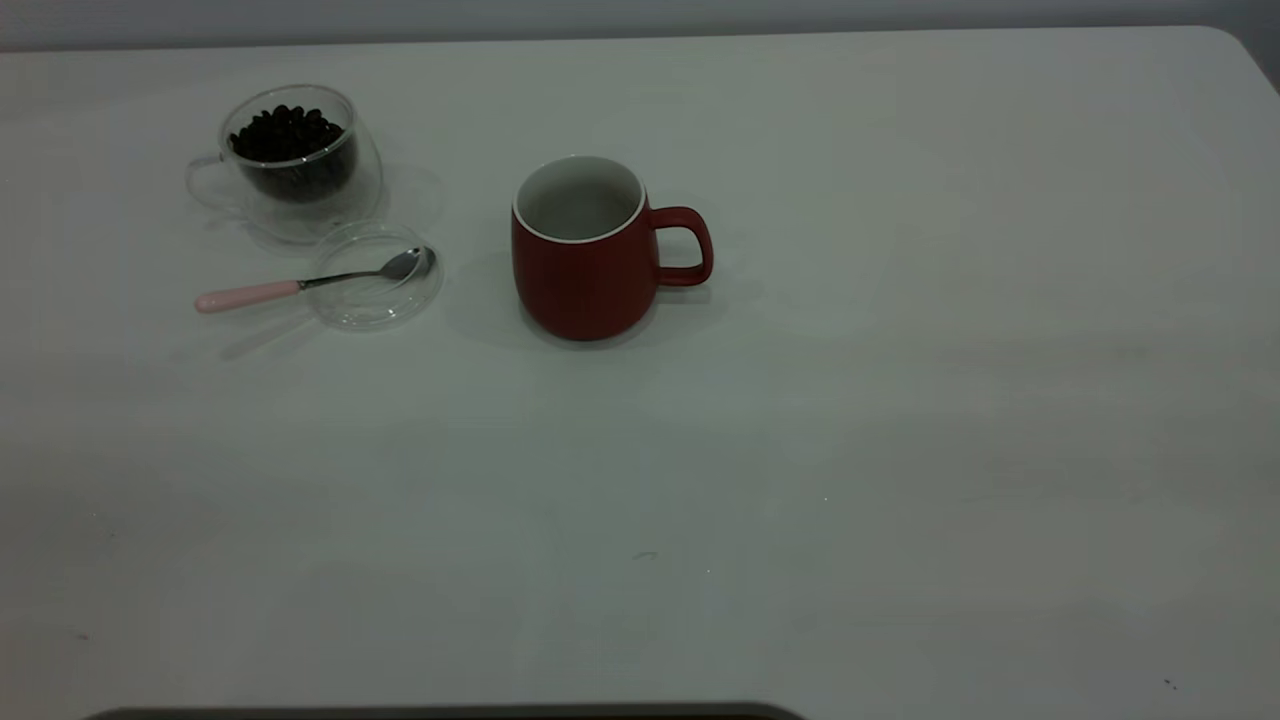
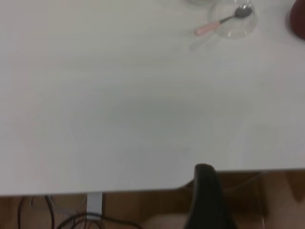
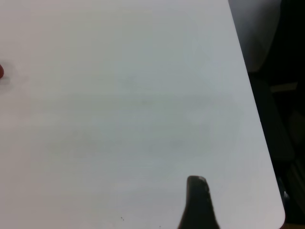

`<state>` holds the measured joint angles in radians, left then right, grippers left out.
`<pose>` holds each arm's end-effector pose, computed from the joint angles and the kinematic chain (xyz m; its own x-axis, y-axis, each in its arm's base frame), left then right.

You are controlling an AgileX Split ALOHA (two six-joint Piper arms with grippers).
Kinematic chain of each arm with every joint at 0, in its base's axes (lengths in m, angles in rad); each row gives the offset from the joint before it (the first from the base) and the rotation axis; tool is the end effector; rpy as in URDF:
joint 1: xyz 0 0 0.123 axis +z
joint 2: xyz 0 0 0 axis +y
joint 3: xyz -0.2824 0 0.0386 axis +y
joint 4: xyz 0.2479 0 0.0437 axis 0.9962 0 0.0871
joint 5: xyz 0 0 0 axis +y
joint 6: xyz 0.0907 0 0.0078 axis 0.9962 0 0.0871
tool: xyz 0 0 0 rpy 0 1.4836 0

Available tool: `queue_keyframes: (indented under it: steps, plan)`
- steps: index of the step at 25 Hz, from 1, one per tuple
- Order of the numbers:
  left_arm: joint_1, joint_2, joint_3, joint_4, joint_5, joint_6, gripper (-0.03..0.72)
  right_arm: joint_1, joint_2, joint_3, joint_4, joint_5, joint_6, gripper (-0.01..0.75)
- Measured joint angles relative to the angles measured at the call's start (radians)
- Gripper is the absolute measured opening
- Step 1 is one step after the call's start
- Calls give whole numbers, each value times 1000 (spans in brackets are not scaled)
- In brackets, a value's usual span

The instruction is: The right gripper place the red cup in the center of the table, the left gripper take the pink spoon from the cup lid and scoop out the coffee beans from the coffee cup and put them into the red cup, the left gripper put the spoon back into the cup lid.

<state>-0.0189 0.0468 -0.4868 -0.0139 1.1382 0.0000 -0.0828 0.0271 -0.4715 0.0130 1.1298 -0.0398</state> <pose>-0.0001 -0.0011 0.2676 -0.5737 0.0050 -0.8190 0.0259 0.9996 -0.0120 -0.0010 0.0012 0.2639 -0.5634 0.0124 -0.8261 0.0538 0.9983 -0.0217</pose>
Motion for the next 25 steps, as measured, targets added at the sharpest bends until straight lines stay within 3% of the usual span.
queue_keyframes:
  steps: [25]
  plan:
    - [0, -65, 1, 3, 1, 7, 558, 0, 0, 0, 1, 0, 0, 591]
